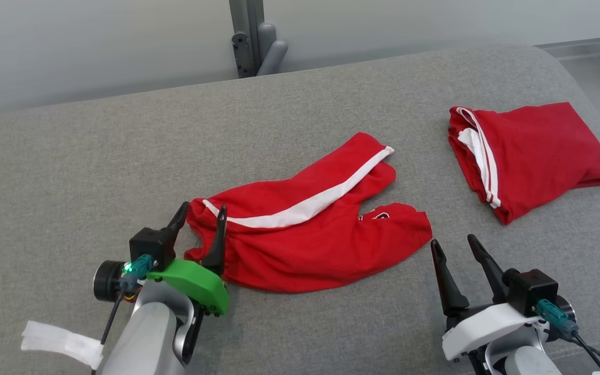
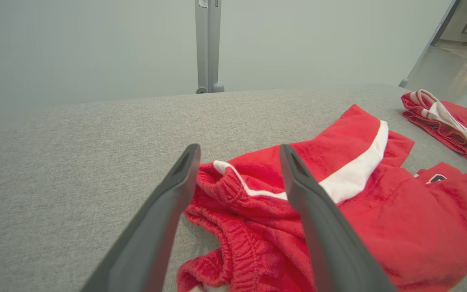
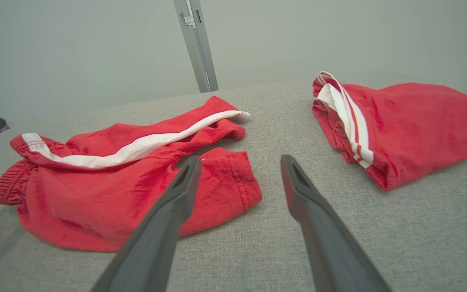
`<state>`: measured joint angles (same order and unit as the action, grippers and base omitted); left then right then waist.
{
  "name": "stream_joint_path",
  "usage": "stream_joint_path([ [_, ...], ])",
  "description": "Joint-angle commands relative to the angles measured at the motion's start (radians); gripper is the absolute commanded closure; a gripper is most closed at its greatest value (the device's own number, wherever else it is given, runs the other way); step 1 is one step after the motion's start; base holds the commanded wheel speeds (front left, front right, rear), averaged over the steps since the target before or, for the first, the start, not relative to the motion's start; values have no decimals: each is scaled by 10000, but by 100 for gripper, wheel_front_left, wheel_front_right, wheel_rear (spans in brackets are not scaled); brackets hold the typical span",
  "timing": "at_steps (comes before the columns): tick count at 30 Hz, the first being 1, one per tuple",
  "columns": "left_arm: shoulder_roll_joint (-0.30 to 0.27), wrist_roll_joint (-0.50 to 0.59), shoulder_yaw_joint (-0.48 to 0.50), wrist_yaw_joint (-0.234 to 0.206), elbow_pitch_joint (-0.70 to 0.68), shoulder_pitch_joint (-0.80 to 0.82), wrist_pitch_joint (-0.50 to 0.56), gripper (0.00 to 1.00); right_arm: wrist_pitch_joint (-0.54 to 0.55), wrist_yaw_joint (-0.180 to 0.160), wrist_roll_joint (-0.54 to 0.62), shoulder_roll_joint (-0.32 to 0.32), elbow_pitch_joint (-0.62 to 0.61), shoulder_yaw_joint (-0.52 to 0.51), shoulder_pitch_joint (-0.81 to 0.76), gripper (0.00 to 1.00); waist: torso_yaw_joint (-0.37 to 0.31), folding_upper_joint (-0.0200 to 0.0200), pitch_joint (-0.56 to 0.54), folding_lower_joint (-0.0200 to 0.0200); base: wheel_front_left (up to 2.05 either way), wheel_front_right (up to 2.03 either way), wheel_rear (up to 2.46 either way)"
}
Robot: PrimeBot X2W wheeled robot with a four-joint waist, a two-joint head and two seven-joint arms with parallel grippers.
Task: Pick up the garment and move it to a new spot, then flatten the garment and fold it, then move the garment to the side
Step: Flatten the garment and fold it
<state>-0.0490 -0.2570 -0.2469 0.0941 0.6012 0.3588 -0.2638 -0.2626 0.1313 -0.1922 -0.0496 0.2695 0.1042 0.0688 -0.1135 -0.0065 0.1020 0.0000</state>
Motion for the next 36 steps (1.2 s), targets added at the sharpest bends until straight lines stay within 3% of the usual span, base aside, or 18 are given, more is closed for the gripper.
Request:
stream_joint_path([
  [1, -32, -136, -65, 31, 349, 378, -3, 0, -30, -14, -79, -26, 38, -4, 121, 0, -113, 65, 85, 0, 0, 0, 0],
  [14, -32, -1218, -915, -391, 2645, 1640, -3, 1, -30, -12, 3, -24, 218, -93, 127, 0, -237, 65, 114, 0, 0, 0, 0],
  [18, -35, -1585, -1230, -299, 2940, 1670, -3, 20, -30, -12, -12, -24, 249, -116, 181, 0, -173, 65, 127, 0, 0, 0, 0],
  [20, -33, -1690, -1385, -233, 3030, 1737, -3, 51, -30, -12, -33, -25, 261, -118, 181, 0, -139, 65, 145, 0, 0, 0, 0],
  [28, -35, -2097, -1828, -286, 3596, 2097, -1, 55, -30, -12, -109, -25, 315, -3, 204, 0, -160, 65, 173, 0, 0, 0, 0],
  [29, -35, -2130, -1888, -305, 3707, 2162, 3, 64, -30, -12, -116, -25, 321, -4, 210, 0, -176, 65, 171, 0, 0, 0, 0],
  [30, -35, -2130, -1888, -305, 3707, 2162, 3, 64, -30, -12, -116, -25, 321, -4, 210, 0, -176, 65, 171, 0, 0, 0, 0],
  [32, -33, -2242, -1971, -346, 3965, 2252, 56, 76, -30, -12, -119, -25, 321, -28, 216, 0, -210, 65, 171, 0, 0, 0, 0],
  [34, -33, -2295, -2063, -354, 4174, 2326, 74, 80, -30, -12, -125, -25, 293, -67, 199, 0, -233, 65, 168, 0, 0, 0, 0],
  [35, -35, -2356, -2103, -334, 4246, 2358, 69, 100, -30, -12, -123, -25, 274, -102, 202, 0, -239, 65, 170, 0, 0, 0, 0],
  [36, -35, -2416, -2145, -301, 4262, 2382, 54, 100, -30, -14, -116, -25, 250, -138, 206, 0, -234, 65, 165, 0, 0, 0, 0],
])
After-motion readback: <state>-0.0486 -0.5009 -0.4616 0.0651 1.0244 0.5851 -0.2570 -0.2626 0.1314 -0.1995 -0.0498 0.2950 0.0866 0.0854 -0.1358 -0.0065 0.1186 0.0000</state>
